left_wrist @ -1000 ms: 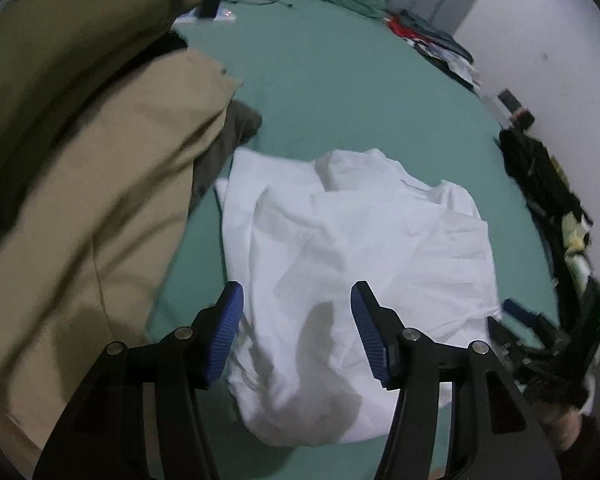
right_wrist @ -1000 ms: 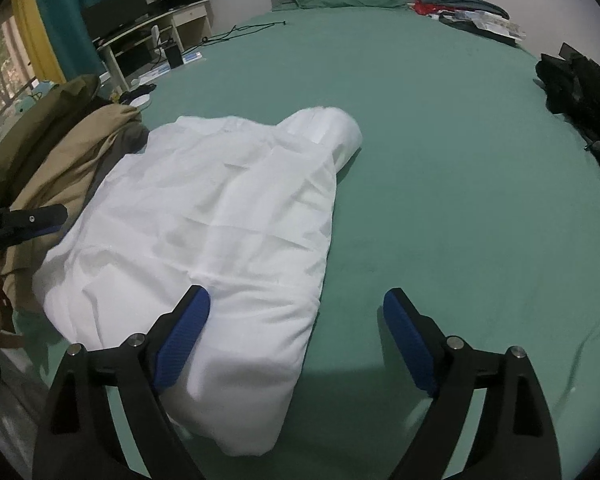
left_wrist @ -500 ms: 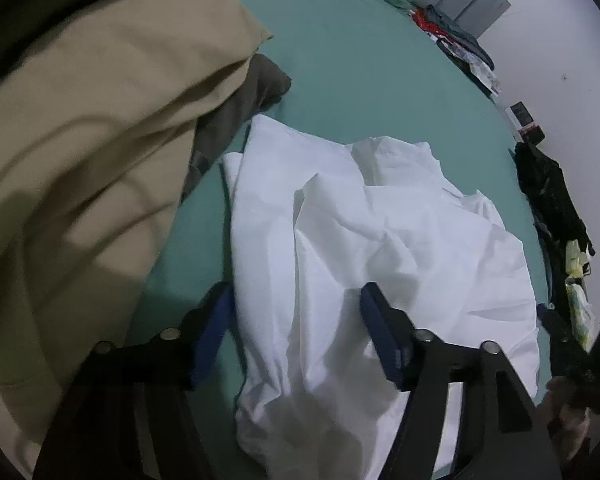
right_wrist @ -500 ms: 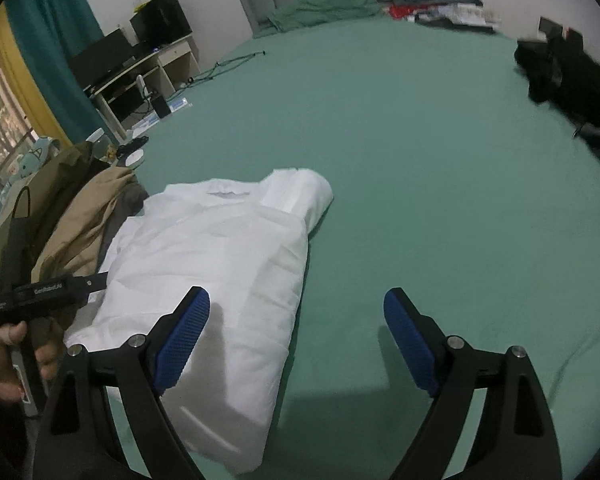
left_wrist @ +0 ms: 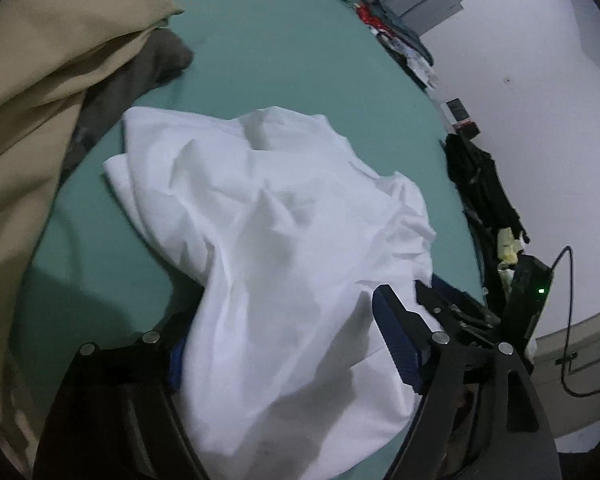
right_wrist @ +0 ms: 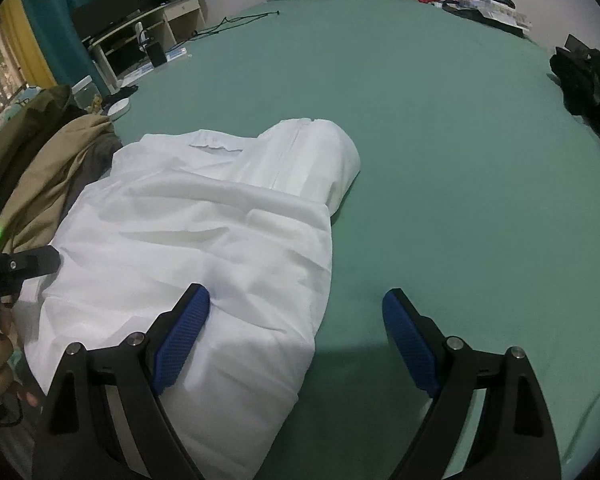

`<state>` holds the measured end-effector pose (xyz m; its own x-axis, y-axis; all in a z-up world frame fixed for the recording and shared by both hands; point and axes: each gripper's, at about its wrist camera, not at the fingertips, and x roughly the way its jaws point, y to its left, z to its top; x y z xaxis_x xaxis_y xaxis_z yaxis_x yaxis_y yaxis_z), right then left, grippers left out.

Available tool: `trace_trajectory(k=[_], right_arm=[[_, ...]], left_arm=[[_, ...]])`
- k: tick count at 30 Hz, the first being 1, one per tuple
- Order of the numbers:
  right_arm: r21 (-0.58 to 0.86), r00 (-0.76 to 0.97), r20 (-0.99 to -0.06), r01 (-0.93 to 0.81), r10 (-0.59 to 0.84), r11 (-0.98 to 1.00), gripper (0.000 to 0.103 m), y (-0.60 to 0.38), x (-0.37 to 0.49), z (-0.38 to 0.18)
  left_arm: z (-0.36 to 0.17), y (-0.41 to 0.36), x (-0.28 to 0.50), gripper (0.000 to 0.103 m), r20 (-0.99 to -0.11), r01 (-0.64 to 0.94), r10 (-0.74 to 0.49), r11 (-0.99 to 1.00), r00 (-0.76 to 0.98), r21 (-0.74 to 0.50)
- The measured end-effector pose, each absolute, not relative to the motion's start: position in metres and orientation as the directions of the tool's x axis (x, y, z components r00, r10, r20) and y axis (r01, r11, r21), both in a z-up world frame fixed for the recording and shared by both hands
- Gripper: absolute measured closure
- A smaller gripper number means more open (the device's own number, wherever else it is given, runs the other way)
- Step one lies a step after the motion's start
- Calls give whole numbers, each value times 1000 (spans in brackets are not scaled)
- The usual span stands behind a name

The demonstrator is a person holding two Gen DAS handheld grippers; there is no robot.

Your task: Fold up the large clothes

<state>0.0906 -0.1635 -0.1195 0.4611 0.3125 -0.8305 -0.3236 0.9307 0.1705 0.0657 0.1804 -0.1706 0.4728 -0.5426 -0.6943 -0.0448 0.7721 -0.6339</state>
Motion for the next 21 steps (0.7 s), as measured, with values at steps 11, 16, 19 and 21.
trace_trajectory(k=[11,16,19,21], right_arm=[[352,417,-795,-275,440,895,15,-180,84,-123],[376,416,-780,-286,468,881,15,-170,84,-125],[385,409,-769,-318,491,867,24,-157,82,-126],[365,412,-771,-338,485,868,33,-149,81,-125]], left_arm=[[-172,145,84,22,-767,12,-468,857,439,-516],[-170,137,85,22,-787,34,-423,888,450,-458],[-167,129,87,41,-809,58,-373,919,454,-391],[-167,126,87,55,-810,74,-374,921,452,-383]])
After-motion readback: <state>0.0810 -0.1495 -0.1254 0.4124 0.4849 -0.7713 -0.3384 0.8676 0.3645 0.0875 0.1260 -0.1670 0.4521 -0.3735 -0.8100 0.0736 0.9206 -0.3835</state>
